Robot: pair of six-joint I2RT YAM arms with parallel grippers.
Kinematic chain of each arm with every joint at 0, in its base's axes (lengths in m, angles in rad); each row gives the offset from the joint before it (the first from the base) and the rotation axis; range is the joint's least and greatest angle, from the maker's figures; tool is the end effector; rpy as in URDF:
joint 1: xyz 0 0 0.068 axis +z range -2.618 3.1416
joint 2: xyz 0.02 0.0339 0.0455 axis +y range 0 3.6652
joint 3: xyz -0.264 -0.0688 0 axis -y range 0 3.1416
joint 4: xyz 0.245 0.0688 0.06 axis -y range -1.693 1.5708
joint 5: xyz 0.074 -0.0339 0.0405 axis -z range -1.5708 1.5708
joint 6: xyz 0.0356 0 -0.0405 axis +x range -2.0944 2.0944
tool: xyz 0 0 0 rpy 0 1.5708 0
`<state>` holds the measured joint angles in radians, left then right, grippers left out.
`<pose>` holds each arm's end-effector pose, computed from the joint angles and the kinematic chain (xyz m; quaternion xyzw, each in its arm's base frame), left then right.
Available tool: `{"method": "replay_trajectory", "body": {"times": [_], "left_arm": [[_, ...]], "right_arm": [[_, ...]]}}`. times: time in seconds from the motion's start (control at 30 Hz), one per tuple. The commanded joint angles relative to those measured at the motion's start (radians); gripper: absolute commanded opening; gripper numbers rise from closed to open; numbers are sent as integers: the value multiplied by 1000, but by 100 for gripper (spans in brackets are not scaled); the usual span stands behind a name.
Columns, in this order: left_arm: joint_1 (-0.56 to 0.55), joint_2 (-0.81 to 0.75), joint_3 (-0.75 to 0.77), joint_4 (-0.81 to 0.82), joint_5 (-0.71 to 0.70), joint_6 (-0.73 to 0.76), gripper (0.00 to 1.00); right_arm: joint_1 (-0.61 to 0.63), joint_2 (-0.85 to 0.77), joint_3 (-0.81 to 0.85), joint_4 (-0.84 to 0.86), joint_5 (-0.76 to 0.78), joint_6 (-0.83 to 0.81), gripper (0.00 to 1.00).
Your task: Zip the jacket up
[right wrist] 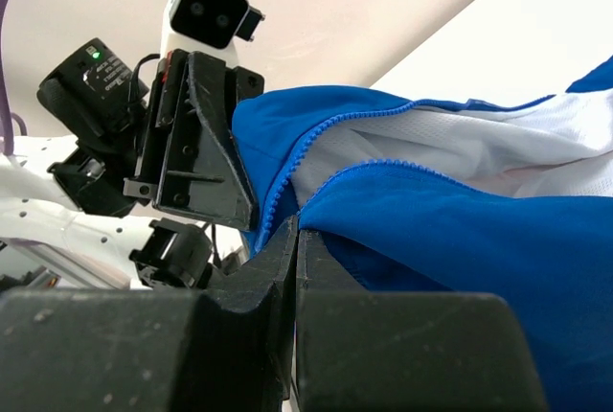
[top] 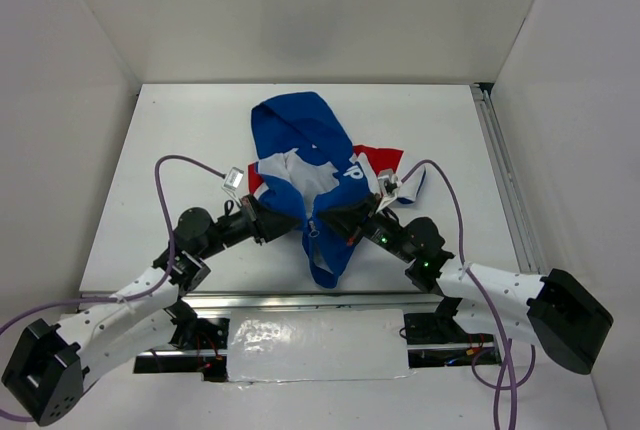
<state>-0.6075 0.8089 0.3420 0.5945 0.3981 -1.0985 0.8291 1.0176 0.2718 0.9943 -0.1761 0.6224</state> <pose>0.1477 -0.1195 0.2614 -0.0134 0.6642 -0.6403 0.3856 0.1357 0.1573 0.2428 -0.1321 0.6012 0.5622 0.5523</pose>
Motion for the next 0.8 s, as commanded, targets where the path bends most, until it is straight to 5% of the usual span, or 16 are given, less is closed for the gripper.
{"method": "replay_trajectory", "body": {"times": [0.0,0.77], "left_arm": [[-9,1,9,102,-16,-26,0],[-64,-13,3,62,-166,-54,0]], "right_arm": [[13,-8,15,50,3,-24,0],[48,-39,18,17,69,-35,0]]}}
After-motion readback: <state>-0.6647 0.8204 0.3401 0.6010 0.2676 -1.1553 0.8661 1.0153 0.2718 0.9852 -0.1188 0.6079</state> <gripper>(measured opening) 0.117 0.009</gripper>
